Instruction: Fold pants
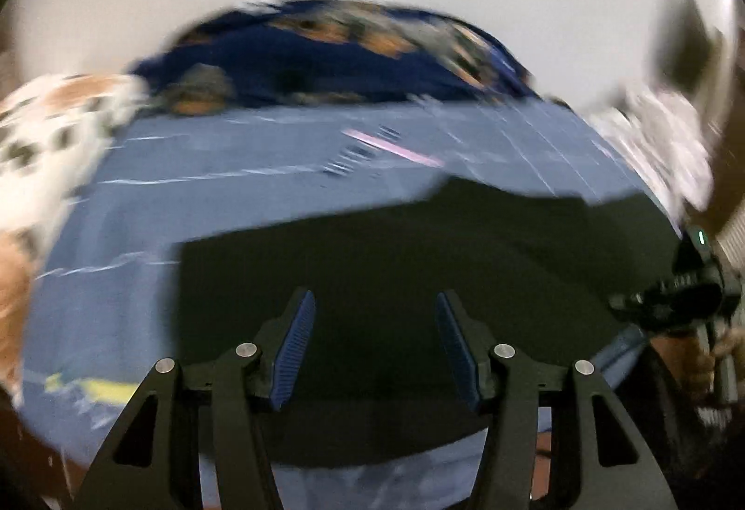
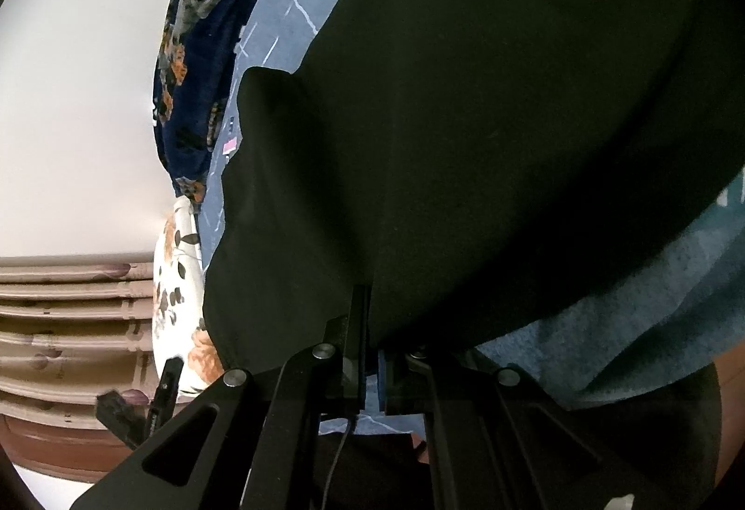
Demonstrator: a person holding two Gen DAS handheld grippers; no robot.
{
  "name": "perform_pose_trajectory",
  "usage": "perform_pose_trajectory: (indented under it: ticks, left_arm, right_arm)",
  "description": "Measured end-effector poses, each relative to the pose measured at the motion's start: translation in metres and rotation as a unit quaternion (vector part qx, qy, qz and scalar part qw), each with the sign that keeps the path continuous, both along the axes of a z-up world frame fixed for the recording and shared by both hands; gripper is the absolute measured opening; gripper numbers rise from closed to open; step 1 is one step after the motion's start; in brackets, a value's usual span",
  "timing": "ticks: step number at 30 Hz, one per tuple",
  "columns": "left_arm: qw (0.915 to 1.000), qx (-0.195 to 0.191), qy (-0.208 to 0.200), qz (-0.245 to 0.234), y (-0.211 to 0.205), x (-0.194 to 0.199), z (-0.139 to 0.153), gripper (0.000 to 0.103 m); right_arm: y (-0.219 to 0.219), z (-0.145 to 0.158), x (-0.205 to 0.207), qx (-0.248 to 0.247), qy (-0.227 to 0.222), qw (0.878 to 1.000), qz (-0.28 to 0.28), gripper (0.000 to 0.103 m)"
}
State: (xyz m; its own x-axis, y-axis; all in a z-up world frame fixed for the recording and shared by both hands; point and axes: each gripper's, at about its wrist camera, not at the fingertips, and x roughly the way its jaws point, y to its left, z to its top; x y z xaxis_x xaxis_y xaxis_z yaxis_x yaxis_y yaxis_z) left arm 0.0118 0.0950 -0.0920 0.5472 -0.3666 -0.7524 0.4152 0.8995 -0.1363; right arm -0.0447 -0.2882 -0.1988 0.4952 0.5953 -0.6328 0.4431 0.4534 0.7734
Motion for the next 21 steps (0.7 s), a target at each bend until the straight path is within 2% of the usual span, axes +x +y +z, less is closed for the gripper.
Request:
perform_pose_trajectory:
  ticks: [1,4,6,9,12,14,18,21]
  left_arm:
    - [0.9997,0.011,0.004,-0.020,-0.013,0.003,-0.011,0.054]
    - [0.9985,0.031,0.026,-0.037,-0.028,0.010,-0.037,0.052]
    - [0.9981,0.040,0.036,-0.028,-0.027,0.011,-0.052,0.052]
    - [0.9987,0.027,0.038,-0.020,-0.021,0.012,-0.059,0.052]
    - [0.9985,0.037,0.035,-0.021,-0.021,0.013,-0.059,0.052]
    - [0.9986,0.037,0.032,-0.020,-0.023,0.010,-0.061,0.052]
    - [0.9986,0.036,0.032,-0.021,-0.023,0.011,-0.062,0.052]
    - [0.9986,0.038,0.031,-0.021,-0.023,0.011,-0.062,0.052]
  right_arm:
    - [0.000,0.000,0.000,0.004,-0.005,1.000,0.001,0.006]
    - [-0.007,0.001,-0.001,0.017,-0.017,1.000,-0.002,0.009]
    - [-0.021,0.002,-0.004,0.029,-0.031,0.999,-0.015,0.012]
    - [-0.051,0.005,-0.008,0.041,-0.052,0.997,-0.047,0.019]
    - [-0.102,0.008,-0.011,0.038,-0.082,0.991,-0.099,0.020]
    - [-0.147,0.007,-0.014,0.047,-0.103,0.982,-0.150,0.021]
    - [-0.227,-0.002,-0.020,0.053,-0.117,0.965,-0.228,0.021]
    - [-0.267,-0.008,-0.024,0.056,-0.119,0.954,-0.269,0.021]
